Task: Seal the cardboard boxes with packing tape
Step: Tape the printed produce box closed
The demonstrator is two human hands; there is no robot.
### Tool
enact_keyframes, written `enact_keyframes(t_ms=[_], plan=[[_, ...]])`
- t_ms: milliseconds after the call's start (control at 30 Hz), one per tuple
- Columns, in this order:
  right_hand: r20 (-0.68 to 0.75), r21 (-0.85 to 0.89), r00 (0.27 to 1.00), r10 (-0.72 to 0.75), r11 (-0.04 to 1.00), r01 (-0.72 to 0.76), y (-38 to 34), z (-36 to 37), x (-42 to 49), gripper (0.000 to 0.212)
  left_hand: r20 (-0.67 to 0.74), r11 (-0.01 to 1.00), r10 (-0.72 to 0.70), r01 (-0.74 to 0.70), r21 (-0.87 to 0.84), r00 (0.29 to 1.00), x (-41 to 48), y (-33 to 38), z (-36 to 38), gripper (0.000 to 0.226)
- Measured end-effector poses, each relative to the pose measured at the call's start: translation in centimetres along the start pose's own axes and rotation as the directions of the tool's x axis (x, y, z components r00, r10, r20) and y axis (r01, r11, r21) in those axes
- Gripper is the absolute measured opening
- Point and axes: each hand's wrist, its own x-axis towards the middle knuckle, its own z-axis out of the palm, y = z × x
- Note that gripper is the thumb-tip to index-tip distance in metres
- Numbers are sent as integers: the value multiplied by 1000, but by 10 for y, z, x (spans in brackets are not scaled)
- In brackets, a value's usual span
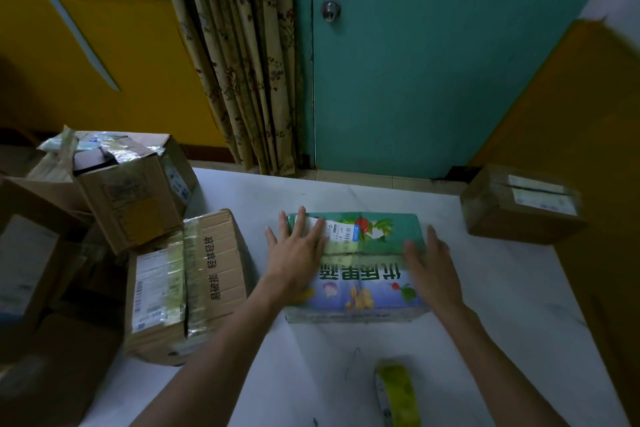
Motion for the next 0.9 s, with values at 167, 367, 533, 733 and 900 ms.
enact_keyframes(t_ms=[167, 367, 533, 733, 900], plan=[[198, -487, 945, -259, 811, 324, -14, 25, 16, 74, -18, 995, -47, 48, 91, 999, -3, 21, 18, 78], [203, -575, 943, -263, 748, 332, -9, 35, 17, 92, -30, 993, -24, 28, 112, 999, 1, 17, 27, 85], [225, -588, 946, -232, 743, 321, -17, 30, 16, 91, -26, 990, -23, 26, 139, 999, 2, 19, 17, 78], [315, -566, 873, -372, 665, 488, -29, 32, 18, 89, -40, 980, 37, -29, 196, 998, -8, 46, 19, 66], [352, -567, 868, -351, 658, 496, -28, 42, 17, 82, 10, 987, 18, -19, 161, 1000, -1, 44, 36, 61]])
